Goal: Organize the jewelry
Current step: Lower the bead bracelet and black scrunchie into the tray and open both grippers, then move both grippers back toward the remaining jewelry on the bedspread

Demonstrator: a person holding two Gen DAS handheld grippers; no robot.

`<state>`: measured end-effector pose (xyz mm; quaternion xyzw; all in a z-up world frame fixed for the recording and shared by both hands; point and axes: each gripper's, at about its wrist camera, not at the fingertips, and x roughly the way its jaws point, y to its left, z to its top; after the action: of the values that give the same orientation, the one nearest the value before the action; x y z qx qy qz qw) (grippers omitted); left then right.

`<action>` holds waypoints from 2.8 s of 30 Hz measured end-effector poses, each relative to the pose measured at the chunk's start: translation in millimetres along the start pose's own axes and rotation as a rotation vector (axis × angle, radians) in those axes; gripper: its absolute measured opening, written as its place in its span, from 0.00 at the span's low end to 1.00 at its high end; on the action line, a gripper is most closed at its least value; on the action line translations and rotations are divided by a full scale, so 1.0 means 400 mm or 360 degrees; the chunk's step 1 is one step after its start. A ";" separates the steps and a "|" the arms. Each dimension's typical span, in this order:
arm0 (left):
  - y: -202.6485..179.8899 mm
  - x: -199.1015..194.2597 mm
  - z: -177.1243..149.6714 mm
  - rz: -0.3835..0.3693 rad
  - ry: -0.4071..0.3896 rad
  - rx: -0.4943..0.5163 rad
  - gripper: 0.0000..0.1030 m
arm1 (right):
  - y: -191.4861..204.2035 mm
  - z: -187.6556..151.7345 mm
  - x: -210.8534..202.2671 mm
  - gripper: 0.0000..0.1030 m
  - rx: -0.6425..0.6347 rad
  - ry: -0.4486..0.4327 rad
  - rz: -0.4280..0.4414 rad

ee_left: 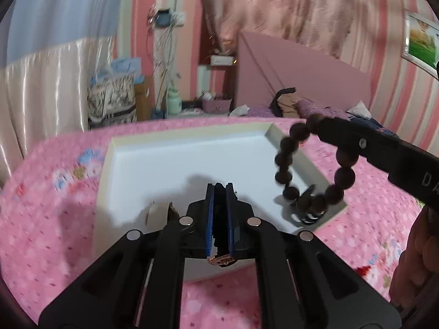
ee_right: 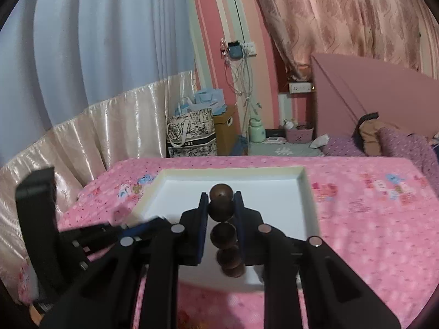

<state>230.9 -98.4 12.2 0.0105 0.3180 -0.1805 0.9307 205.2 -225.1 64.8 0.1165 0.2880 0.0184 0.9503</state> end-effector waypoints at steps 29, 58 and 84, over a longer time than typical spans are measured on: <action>0.076 0.159 -0.067 0.0154 0.0328 -0.0129 0.07 | -0.015 -0.181 0.206 0.19 -0.0223 0.0577 -0.0209; 0.079 0.136 -0.082 0.0063 0.0287 -0.0090 0.24 | -0.042 -0.154 0.158 0.66 -0.0096 0.0326 -0.0136; 0.277 -0.367 -0.054 0.0273 -0.0292 -0.0216 0.83 | -0.263 -0.062 -0.219 0.71 0.0232 -0.0091 -0.0104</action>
<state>148.6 56.5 71.8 -0.0419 0.2411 -0.0785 0.9664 115.0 -330.9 67.9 0.1765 0.2648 -0.0371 0.9473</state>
